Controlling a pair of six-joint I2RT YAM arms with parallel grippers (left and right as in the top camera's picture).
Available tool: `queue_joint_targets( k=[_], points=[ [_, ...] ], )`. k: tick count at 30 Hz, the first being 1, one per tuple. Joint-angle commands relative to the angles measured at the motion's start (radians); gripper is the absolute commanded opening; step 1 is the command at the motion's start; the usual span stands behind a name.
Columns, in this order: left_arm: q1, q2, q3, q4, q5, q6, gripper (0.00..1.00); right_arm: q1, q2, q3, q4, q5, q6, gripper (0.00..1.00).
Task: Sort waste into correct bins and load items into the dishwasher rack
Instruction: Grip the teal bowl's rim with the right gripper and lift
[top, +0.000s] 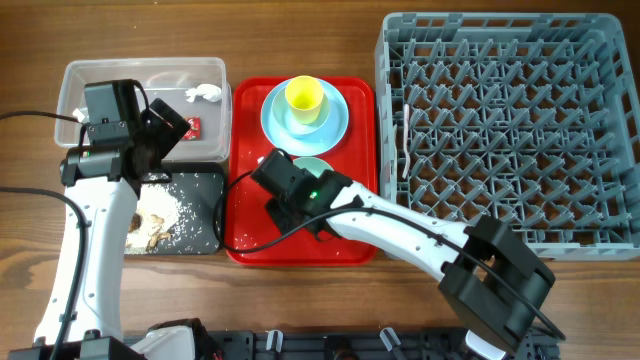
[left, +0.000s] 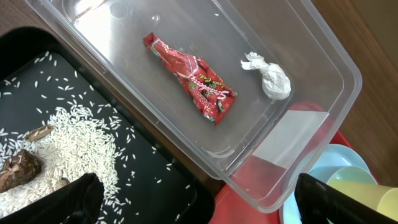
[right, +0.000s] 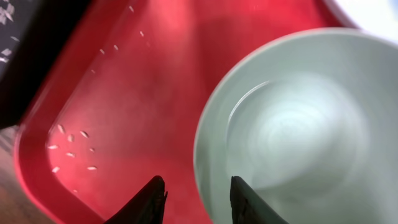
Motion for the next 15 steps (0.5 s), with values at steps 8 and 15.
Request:
queue_joint_targets(
  k=[8, 15],
  points=[
    [0.003, -0.016, 0.008, -0.001, -0.003, 0.016, 1.00, 0.001, 0.023, -0.043, 0.040, 0.019, -0.014, 0.36],
    [0.003, -0.016, 0.008, -0.001, -0.003, 0.016, 1.00, 0.001, 0.029, -0.043, 0.038, 0.026, -0.013, 0.28]
  ],
)
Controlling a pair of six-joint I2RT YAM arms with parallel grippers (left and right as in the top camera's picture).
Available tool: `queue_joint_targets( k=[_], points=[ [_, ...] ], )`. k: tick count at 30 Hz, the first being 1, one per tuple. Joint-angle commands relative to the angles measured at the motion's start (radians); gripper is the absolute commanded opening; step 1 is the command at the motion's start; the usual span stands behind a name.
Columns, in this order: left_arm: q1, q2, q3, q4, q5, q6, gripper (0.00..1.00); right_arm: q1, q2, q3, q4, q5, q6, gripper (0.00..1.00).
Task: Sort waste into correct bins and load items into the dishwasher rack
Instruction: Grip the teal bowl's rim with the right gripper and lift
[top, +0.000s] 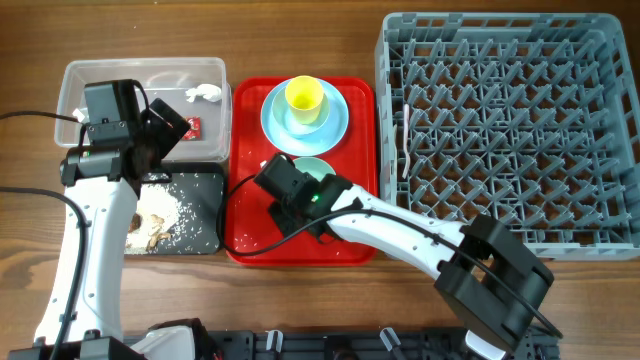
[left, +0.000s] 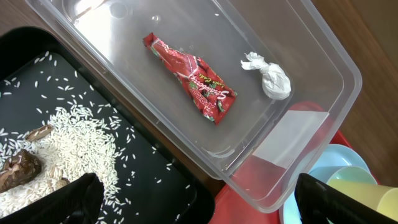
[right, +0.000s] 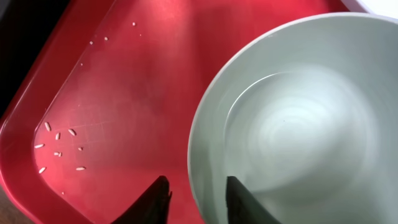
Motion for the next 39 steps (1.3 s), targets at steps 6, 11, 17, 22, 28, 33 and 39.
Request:
queue_joint_targets(
  k=[6, 11, 17, 22, 28, 33, 39],
  points=[
    [0.003, -0.016, 0.008, -0.001, -0.003, 0.016, 1.00, 0.001, 0.024, -0.010, -0.023, 0.024, -0.010, 0.26],
    [0.003, -0.016, 0.008, -0.001, -0.003, 0.016, 1.00, 0.001, 0.024, -0.010, -0.040, 0.024, -0.013, 0.26],
    [0.003, -0.016, 0.008, -0.001, -0.003, 0.016, 1.00, 0.001, 0.024, -0.010, -0.040, 0.024, -0.013, 0.25],
    [0.003, -0.016, 0.008, -0.001, -0.003, 0.016, 1.00, 0.001, 0.024, -0.010, -0.043, 0.028, -0.012, 0.22],
    [0.003, -0.016, 0.008, -0.001, -0.003, 0.016, 1.00, 0.001, 0.024, -0.010, -0.047, 0.028, -0.013, 0.26],
    [0.003, -0.016, 0.008, -0.001, -0.003, 0.016, 1.00, 0.001, 0.024, -0.010, -0.059, 0.022, -0.055, 0.13],
    [0.003, -0.016, 0.008, -0.001, -0.003, 0.016, 1.00, 0.001, 0.023, 0.016, -0.067, -0.042, -0.062, 0.04]
  ],
)
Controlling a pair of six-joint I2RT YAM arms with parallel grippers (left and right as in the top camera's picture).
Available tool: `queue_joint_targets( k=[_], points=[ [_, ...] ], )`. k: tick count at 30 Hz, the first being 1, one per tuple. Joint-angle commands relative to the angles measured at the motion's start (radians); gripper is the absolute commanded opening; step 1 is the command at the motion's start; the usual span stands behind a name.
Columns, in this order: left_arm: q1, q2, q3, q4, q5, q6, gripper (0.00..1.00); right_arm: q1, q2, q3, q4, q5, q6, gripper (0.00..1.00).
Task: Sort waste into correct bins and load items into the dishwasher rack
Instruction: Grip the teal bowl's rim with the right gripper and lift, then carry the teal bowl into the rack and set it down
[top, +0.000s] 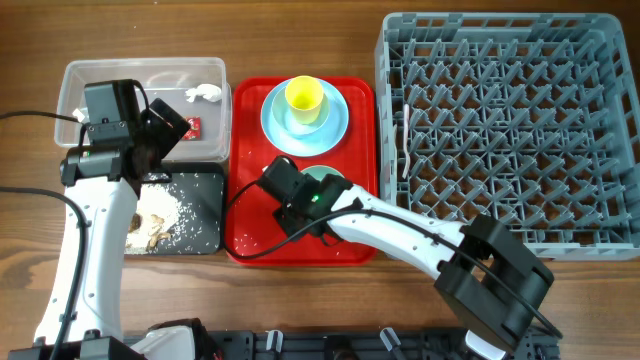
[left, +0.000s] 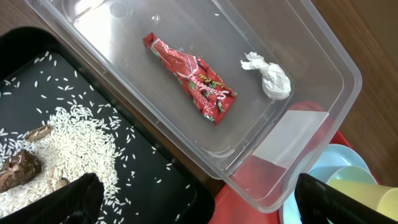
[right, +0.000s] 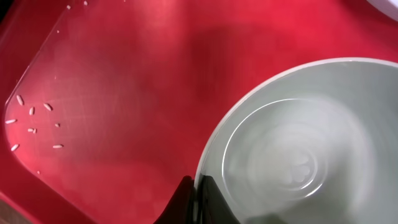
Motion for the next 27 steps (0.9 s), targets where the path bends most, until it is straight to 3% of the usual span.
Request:
queue_joint_targets(
  k=[1, 7, 12, 17, 27],
  points=[
    [0.003, -0.016, 0.008, -0.001, -0.003, 0.016, 1.00, 0.001, 0.020, 0.030, -0.008, -0.092, -0.013, 0.04],
    [0.003, -0.016, 0.008, -0.001, -0.003, 0.016, 1.00, -0.011, -0.039, 0.122, -0.037, -0.295, -0.009, 0.04],
    [0.003, -0.016, 0.008, -0.001, -0.003, 0.016, 1.00, -0.108, -0.190, 0.139, -0.023, -0.543, 0.063, 0.04],
    [0.003, -0.016, 0.008, -0.001, -0.003, 0.016, 1.00, -0.384, -0.382, 0.139, -0.014, -0.900, 0.129, 0.04],
    [0.003, -0.016, 0.008, -0.001, -0.003, 0.016, 1.00, -0.841, -0.428, 0.083, -0.014, -1.291, 0.144, 0.04]
  ],
)
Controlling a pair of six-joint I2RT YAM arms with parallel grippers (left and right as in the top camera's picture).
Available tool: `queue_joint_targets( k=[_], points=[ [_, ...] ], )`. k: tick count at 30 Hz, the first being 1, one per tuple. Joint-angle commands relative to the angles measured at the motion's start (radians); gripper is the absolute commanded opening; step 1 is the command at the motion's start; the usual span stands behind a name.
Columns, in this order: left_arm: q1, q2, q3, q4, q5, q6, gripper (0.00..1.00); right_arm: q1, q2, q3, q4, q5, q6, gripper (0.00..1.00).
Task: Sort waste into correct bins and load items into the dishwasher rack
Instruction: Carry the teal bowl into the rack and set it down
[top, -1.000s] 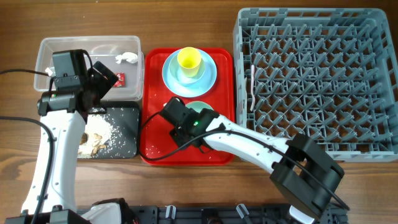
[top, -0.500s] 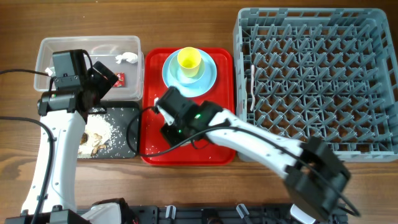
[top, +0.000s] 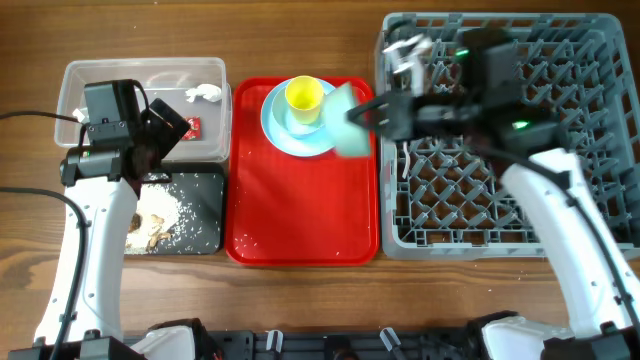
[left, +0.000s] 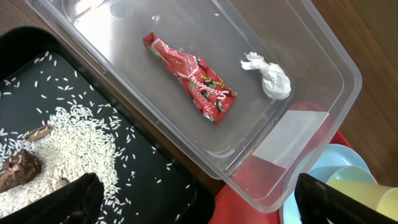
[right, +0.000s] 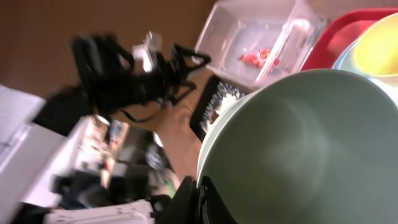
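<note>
My right gripper (top: 378, 112) is shut on the rim of the pale green bowl (top: 348, 122), held up on its side in the air over the red tray's (top: 300, 215) right edge, next to the grey dishwasher rack (top: 520, 200). The right wrist view shows the bowl's (right: 298, 143) rim pinched between the fingers. A yellow cup (top: 304, 97) stands on a light blue plate (top: 300, 130) at the tray's far end. My left gripper (left: 199, 202) hangs open over the clear bin (top: 100, 80), which holds a red wrapper (left: 193, 78) and a white crumpled tissue (left: 268, 78).
A black tray (top: 195, 225) with rice and food scraps lies in front of the clear bin, left of the red tray. A few rice grains lie on the red tray's near left corner. The rack fills the table's right side.
My right gripper has lifted the green bowl off the red tray and now holds it tipped on its side beside the rack's left edge. The left arm has not moved.
My right gripper was open low over the red tray with its fingers astride the green bowl's rim, then closer on it, then shut on the rim. Now the bowl is up in the air by the rack. The left gripper stayed open over the clear bin throughout.
</note>
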Motion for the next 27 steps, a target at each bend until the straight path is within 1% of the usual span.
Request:
queue_joint_targets(
  k=[1, 3, 5, 9, 12, 14, 18, 27],
  points=[
    [0.003, -0.016, 0.008, -0.001, -0.003, 0.016, 1.00, -0.149, -0.006, -0.051, 0.003, -0.223, 0.003, 0.04],
    [0.003, -0.016, 0.008, -0.001, -0.003, 0.016, 1.00, -0.219, -0.006, -0.089, 0.007, -0.276, -0.005, 0.04],
    [0.003, -0.016, 0.008, -0.001, -0.003, 0.016, 1.00, -0.291, -0.006, -0.138, 0.006, -0.343, -0.048, 0.04],
    [0.003, -0.016, 0.008, -0.001, -0.003, 0.016, 1.00, -0.379, -0.006, -0.238, 0.025, -0.407, -0.090, 0.04],
    [0.003, -0.016, 0.008, -0.001, -0.003, 0.016, 1.00, -0.432, -0.006, -0.339, 0.076, -0.504, -0.109, 0.04],
    [0.003, -0.016, 0.008, -0.001, -0.003, 0.016, 1.00, -0.459, -0.006, -0.397, 0.125, -0.551, -0.108, 0.04],
    [0.003, -0.016, 0.008, -0.001, -0.003, 0.016, 1.00, -0.507, -0.006, -0.489, 0.174, -0.553, -0.109, 0.04],
    [0.004, -0.016, 0.008, -0.001, -0.003, 0.016, 1.00, -0.518, -0.006, -0.592, 0.248, -0.546, -0.108, 0.04]
  ],
)
